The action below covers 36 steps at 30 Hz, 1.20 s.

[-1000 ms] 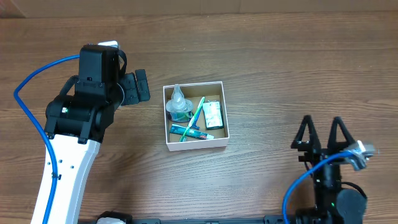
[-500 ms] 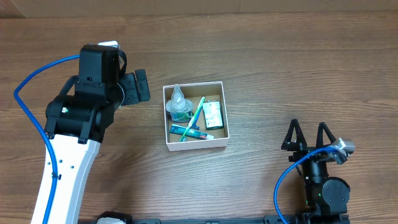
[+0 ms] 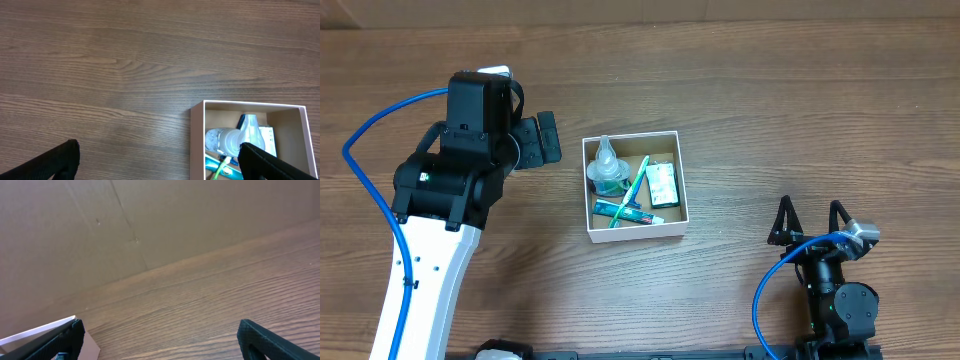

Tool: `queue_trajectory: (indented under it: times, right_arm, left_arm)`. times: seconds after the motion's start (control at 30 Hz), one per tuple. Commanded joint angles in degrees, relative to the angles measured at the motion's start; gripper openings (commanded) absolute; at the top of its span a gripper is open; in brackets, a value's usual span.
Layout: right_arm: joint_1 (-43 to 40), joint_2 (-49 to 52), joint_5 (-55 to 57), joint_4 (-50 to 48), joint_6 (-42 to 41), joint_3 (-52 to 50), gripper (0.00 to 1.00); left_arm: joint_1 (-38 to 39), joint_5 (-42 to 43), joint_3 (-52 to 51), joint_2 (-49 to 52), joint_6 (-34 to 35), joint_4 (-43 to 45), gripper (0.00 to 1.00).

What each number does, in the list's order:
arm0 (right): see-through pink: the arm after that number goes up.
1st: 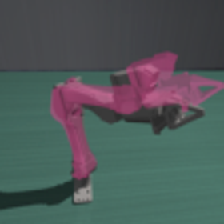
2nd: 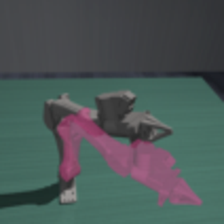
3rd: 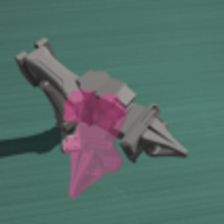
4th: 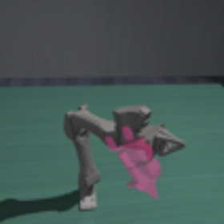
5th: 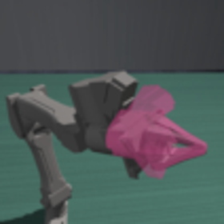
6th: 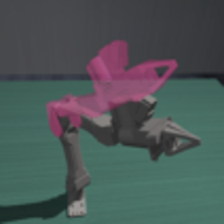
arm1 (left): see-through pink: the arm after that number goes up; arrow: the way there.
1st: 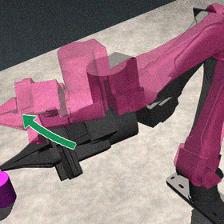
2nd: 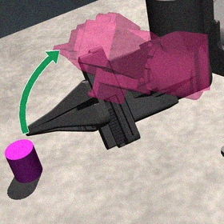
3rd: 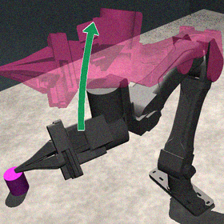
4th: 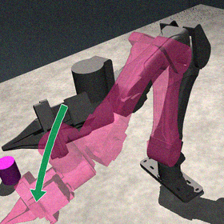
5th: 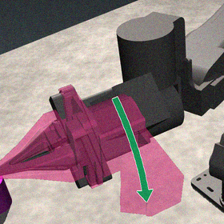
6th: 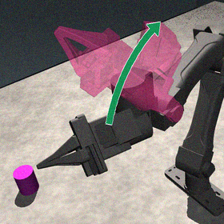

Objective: Pack container

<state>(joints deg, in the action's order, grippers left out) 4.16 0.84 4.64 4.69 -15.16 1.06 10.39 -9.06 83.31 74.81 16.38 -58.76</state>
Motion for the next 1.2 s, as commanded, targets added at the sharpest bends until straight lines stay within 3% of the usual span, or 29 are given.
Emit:
queue_trajectory:
  times: [0.0,0.53,0.67,1.17]
  right_arm:
    - [-0.07,-0.68,-0.48,-0.28,0.61,-0.61,1.00]
    - [-0.07,-0.68,-0.48,-0.28,0.61,-0.61,1.00]
    - [-0.07,-0.68,-0.48,-0.28,0.61,-0.61,1.00]
    - [-0.07,-0.68,-0.48,-0.28,0.61,-0.61,1.00]
  left_arm:
    - [-0.26,-0.37,0.81,0.09,0.76,0.07,1.00]
    - [-0.26,-0.37,0.81,-0.09,0.79,0.07,1.00]
    - [-0.24,-0.37,0.79,-4.15,0.76,0.04,1.00]
    - [-0.26,-0.37,0.79,-49.59,0.76,0.00,1.00]
